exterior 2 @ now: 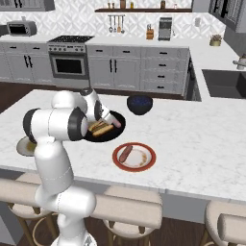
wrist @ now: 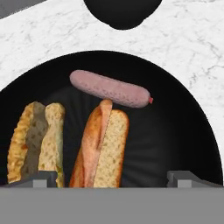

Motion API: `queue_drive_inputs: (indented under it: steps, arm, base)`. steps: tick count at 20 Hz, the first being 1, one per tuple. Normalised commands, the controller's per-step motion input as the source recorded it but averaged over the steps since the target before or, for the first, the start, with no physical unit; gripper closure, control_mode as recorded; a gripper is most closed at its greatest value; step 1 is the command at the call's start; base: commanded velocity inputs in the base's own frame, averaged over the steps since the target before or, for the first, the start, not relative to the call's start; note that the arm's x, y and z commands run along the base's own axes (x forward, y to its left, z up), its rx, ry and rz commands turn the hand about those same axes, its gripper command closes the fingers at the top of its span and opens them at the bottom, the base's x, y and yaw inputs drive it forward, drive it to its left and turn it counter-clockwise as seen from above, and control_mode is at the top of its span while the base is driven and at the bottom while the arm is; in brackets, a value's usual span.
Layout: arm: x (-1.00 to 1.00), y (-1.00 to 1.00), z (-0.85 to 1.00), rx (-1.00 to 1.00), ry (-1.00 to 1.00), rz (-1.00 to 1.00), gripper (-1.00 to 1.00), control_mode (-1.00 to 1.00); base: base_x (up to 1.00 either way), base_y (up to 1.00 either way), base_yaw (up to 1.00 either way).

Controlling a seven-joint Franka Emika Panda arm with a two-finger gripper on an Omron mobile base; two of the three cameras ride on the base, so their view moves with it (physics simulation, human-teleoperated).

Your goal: Place one bun and one sausage from the bowl on each plate.

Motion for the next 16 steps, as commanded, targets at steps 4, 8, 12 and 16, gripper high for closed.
queue_drive_inputs:
  steps: [4, 8, 12, 16]
  arm:
    - [0.09, 0.03, -0.34, 0.08, 0.03, 0.0, -1.0, -1.0]
    - [0.06, 0.0, -0.29, 0.03, 0.0, 0.0, -1.0, -1.0]
    - [0.0, 0.0, -0.11, 0.0, 0.0, 0.0, -1.0, -1.0]
    - [0.01, 0.05, -0.08, 0.0, 0.0, 0.0, -1.0, -1.0]
  base:
    - [0.0, 0.0, 0.0]
    - [0.0, 0.0, 0.0]
    - [0.0, 0.0, 0.0]
    - [0.0, 0.0, 0.0]
